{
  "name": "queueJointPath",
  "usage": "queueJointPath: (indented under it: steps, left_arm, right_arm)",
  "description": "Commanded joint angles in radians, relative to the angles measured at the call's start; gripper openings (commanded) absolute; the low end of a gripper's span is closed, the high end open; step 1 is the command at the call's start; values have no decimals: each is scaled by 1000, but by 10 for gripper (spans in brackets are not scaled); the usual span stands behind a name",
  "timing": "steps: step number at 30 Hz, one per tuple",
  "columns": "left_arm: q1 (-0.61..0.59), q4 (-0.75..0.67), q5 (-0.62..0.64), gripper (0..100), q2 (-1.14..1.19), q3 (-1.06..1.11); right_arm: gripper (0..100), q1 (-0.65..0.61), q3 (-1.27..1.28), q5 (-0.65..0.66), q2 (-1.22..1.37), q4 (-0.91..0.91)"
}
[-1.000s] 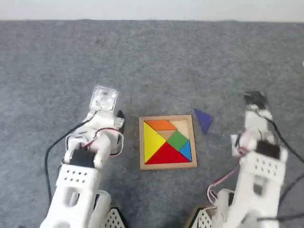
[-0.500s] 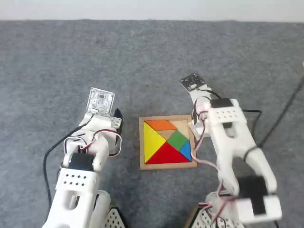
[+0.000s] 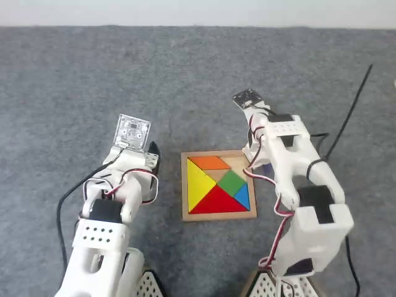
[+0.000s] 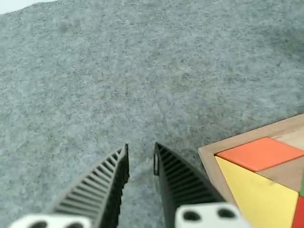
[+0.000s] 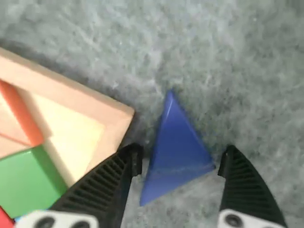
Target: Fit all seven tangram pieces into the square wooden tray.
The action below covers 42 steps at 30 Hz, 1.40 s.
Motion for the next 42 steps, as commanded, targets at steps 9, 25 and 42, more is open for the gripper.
queueJointPath:
  steps: [9,25,42]
  left_arm:
    - [-5,-28,-9,87,-6,-8]
    - [-5,-28,-9,87,-6,-8]
    - [-5,-28,-11,87,-6,-8]
  right_arm:
    - [69,45,-74,-52,13,36]
    - [75,84,-18,-104,-308,222]
    - [267,59,347,-305,-400,-12]
